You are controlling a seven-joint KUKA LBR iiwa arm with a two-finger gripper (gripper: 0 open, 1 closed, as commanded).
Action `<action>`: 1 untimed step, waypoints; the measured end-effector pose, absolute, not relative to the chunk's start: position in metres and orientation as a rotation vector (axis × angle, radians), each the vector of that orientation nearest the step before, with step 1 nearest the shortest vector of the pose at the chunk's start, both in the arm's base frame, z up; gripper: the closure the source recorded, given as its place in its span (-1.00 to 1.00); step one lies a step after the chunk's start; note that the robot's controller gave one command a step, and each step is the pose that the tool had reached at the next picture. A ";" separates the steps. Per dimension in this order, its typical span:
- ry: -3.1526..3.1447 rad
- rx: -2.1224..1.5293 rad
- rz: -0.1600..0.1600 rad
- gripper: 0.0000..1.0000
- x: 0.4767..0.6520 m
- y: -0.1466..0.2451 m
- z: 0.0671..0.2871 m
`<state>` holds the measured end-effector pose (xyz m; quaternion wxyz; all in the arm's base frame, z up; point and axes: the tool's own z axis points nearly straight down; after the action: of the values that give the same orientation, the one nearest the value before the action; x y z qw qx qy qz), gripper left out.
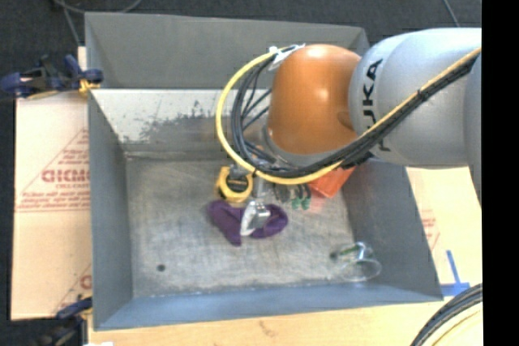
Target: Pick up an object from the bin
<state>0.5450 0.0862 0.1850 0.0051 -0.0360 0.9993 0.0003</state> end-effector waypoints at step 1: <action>3.123 -0.199 0.001 -1.00 0.549 0.084 0.171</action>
Offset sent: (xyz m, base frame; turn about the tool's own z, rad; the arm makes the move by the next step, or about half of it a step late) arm -0.0252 -0.0187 0.0160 -0.3011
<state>0.5486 0.0843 0.1708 0.0063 -0.0636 0.9980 0.0003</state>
